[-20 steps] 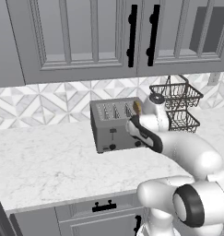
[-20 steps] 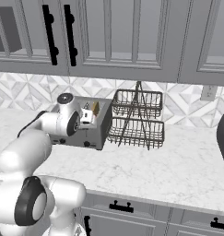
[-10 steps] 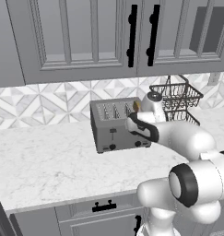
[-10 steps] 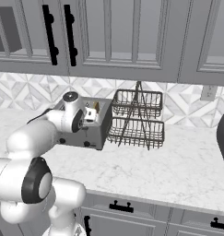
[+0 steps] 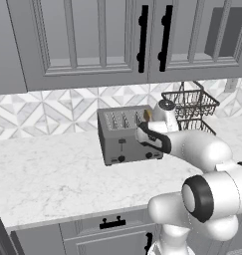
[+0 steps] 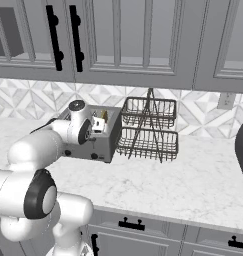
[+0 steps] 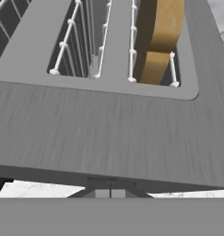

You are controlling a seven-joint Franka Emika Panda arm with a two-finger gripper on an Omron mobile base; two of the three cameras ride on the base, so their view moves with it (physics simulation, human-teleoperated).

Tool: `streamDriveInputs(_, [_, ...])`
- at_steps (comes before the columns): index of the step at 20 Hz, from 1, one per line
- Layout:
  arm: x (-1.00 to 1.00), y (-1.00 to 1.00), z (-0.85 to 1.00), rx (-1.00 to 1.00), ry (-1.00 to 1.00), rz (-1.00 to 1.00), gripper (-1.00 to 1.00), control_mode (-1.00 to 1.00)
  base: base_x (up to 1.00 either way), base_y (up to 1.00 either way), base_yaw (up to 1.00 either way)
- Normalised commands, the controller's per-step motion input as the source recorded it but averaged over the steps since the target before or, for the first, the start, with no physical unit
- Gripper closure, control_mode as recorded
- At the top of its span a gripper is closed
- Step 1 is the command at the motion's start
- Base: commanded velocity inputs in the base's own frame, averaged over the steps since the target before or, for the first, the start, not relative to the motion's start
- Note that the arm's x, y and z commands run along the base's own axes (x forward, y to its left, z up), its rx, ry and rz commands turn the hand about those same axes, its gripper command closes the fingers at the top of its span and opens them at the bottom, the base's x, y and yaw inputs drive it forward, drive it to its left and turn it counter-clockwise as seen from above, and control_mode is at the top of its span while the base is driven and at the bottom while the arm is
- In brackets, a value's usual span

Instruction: Start the toaster. Once the lever pops up, take the bread to the plate on the dining counter.

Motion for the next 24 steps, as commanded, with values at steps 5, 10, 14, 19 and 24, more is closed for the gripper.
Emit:
streamDriveInputs(5, [0.0,0.0,-0.85,0.0,0.0,-0.02,1.0,-1.0,0.0,0.0,0.0])
streamDriveInputs(10, [0.0,0.0,-1.0,0.0,0.0,-0.02,1.0,-1.0,0.0,0.0,0.0])
streamDriveInputs(14, [-0.07,0.0,-1.0,-0.03,0.0,-0.03,1.0,-1.0,0.0,0.0,0.0])
streamDriveInputs(19, [-0.24,0.0,-1.0,-0.02,0.0,-0.08,1.0,-1.0,0.0,0.0,0.0])
streamDriveInputs(24, [-0.04,0.0,-1.0,0.0,0.0,-0.14,1.0,-1.0,0.0,0.0,0.0])
